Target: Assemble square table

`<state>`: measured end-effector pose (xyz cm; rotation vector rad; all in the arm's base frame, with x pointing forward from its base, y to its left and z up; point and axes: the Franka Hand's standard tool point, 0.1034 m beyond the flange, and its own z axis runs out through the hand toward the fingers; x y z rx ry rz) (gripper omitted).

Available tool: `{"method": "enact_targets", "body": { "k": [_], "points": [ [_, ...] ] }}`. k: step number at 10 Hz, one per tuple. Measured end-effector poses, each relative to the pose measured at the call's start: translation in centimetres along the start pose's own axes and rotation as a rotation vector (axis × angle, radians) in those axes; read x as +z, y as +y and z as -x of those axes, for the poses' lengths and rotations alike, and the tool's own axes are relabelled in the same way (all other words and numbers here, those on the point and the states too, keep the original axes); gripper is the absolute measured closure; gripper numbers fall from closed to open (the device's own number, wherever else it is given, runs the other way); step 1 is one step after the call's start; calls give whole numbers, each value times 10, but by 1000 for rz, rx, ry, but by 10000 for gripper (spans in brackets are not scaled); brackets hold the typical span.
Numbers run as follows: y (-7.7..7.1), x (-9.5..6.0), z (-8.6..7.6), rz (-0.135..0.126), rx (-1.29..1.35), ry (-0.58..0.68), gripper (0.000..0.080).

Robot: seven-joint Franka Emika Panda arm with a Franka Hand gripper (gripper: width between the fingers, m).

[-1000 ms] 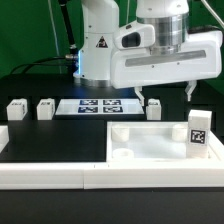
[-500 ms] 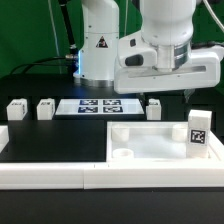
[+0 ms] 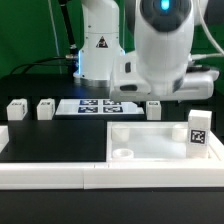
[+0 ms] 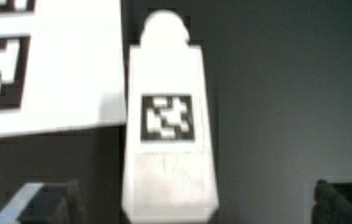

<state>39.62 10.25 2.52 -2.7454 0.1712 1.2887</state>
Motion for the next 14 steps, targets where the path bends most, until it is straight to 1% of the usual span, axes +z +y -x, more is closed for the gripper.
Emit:
{"method": "enact_targets", "body": {
  "k": [1,2,3,5,6,9,10,12,13,14],
  "points": [
    [-2,3,0,8,18,-49,151],
    [0,6,3,7,23,-140,151],
    [1,5,-3,4,25,-139,151],
    [2,6,-3,4,30,-137,151],
    [4,12,-4,7,54,-141,151],
    [3,34,1,18,64,-132,151],
    [3,37,2,19,64,-133,151],
    [5,36,1,15,66,-133,151],
    [6,36,1,14,67,-133,258],
    [6,36,1,13,68,-133,393]
  ]
}}
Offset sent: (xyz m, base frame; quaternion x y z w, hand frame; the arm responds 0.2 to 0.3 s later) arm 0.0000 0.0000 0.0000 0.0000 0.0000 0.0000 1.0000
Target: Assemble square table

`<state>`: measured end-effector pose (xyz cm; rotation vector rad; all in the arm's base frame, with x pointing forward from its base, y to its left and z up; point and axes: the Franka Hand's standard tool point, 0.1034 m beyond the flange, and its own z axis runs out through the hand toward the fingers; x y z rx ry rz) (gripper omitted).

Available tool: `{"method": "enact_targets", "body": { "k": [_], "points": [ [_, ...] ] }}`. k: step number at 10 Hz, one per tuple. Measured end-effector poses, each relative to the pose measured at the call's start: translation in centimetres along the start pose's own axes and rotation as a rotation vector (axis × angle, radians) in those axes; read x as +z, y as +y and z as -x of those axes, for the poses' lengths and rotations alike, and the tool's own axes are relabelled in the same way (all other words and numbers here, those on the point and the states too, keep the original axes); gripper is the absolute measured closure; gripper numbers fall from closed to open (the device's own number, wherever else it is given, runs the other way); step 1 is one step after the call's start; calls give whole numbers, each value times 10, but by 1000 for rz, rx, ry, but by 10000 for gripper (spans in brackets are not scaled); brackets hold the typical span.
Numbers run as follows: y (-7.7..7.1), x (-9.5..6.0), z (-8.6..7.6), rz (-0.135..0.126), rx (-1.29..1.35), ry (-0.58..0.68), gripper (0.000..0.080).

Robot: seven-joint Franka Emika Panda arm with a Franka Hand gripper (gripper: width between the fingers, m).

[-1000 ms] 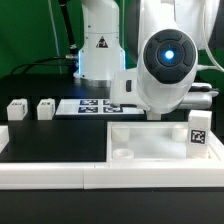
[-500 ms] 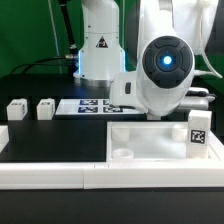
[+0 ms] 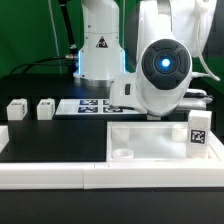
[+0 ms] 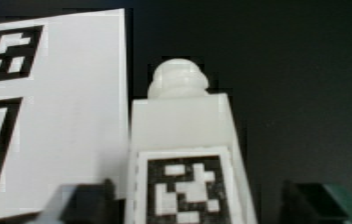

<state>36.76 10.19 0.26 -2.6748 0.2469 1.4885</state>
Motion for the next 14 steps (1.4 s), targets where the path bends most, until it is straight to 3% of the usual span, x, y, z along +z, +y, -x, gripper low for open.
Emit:
{"method": "enact_targets", "body": {
  "k": [1,2,9,11,13,14],
  "points": [
    [0,0,0,-1,0,0,393],
    [1,0,0,-1,1,0,514],
    [3,-4,2,-8,-1,-7,512],
    [22,-56,33,-55,-19,-18,512],
    [34,-88,56,-87,-15,4,512],
    [36,-91,57,-93,-6,14,512]
  ]
}}
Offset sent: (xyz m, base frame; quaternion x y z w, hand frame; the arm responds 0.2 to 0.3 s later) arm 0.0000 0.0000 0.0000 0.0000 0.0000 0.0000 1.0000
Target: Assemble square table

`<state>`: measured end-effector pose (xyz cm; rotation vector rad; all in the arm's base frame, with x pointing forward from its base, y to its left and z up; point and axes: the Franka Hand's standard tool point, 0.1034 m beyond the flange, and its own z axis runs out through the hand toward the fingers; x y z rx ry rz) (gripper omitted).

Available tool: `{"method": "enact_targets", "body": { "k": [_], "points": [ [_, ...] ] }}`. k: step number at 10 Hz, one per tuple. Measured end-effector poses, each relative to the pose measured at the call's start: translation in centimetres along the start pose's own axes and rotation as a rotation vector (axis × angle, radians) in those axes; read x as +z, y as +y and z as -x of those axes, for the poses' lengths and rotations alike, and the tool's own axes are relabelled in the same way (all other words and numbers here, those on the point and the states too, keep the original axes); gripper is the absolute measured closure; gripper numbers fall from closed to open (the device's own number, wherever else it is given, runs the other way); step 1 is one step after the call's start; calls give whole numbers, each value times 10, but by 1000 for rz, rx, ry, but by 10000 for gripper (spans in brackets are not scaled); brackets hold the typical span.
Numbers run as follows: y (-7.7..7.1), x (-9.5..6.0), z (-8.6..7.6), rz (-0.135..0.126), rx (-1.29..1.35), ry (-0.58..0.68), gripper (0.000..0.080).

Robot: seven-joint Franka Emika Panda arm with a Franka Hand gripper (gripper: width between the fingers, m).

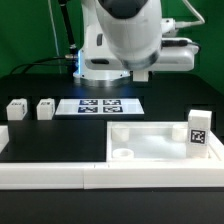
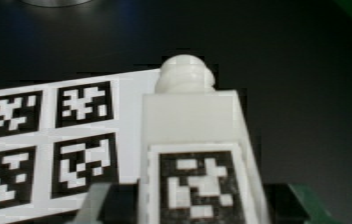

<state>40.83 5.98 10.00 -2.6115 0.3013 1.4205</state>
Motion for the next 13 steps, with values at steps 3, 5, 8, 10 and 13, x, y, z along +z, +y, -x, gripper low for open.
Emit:
{"method": "enact_targets", "body": {
  "k": [3,5,8,10,13],
  "points": [
    [-4,-6,-11,-10,-11,178,512],
    [7,-39,-8,8,-69,296,512],
    [22,-112,0,29,-163,495,512],
    [21,-112,-6,19,-164,632,512],
    [21,-121,-14,19,-166,852,512]
  ]
}}
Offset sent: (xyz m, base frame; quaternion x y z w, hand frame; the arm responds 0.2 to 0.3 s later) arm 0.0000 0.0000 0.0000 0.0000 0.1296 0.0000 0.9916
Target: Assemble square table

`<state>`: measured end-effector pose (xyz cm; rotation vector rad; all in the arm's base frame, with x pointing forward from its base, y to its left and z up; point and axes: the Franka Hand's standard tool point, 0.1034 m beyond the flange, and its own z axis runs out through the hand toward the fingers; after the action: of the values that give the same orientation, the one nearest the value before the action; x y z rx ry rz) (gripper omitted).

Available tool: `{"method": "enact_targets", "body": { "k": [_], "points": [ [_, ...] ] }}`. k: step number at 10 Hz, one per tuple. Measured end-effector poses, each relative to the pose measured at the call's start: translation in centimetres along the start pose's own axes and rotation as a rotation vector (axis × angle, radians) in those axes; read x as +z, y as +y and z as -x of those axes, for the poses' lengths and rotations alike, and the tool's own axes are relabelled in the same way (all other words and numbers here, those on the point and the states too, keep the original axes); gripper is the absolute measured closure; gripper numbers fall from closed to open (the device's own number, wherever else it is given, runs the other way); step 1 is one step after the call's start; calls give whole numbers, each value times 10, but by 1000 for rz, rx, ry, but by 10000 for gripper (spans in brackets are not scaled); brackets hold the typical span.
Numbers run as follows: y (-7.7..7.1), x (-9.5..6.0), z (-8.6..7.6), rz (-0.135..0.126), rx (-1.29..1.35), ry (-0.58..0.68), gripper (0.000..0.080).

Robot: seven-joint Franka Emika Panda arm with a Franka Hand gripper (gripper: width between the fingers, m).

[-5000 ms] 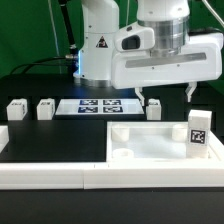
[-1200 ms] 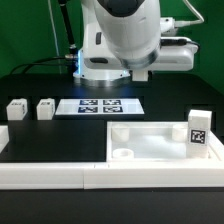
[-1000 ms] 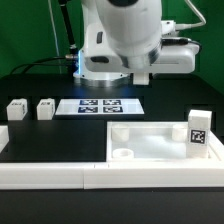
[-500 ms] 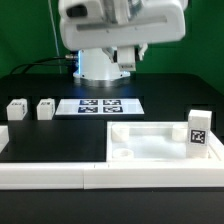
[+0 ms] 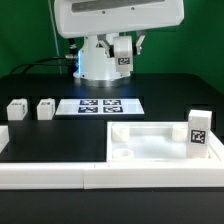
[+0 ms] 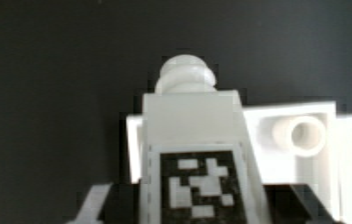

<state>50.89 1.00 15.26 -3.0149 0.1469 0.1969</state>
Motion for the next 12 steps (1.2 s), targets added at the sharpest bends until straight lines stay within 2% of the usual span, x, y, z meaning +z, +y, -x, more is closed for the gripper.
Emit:
{"method": "enact_targets", "body": {
  "k": [1,3,4,6,8,9,11,12],
  "points": [
    [1,2,-14,14,-4,71,512],
    [5,-13,-74,46,-16,254,512],
    [4,-23,-96,60,-12,390,512],
    [9,-21,-93,95,-28,579,512],
    [14,-22,-94,123,-38,703,511],
    [16,-19,-92,132,-39,727,511],
    [17,-15,-93,133,-40,713,511],
    [20,-6,-96,141,-40,707,511]
  ]
}}
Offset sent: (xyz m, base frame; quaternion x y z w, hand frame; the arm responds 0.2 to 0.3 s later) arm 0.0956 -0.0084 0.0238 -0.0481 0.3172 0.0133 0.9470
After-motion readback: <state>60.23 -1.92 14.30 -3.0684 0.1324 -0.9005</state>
